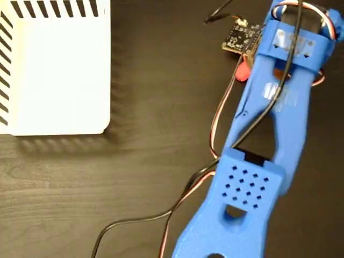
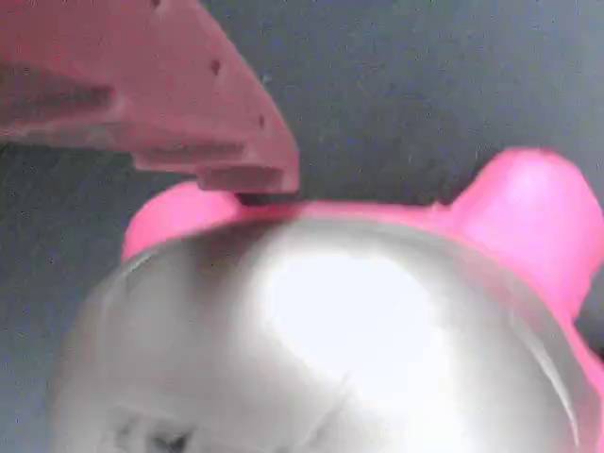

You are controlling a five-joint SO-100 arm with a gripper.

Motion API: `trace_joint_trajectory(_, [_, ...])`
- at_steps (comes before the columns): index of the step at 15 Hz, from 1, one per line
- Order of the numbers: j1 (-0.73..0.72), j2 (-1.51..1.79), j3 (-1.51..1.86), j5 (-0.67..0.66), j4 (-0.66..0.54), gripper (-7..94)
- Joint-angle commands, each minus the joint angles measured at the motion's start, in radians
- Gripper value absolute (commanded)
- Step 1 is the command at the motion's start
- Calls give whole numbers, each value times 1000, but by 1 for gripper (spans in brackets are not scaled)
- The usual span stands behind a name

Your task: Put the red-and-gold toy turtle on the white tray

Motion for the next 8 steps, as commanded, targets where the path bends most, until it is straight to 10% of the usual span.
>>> trace_joint_trajectory(1, [0,23,-31,8,-34,62])
trace_joint_trajectory(5, [-2,11,-18,-2,-80,41])
trace_joint_trajectory(8, [-3,54,26,26,-114,0])
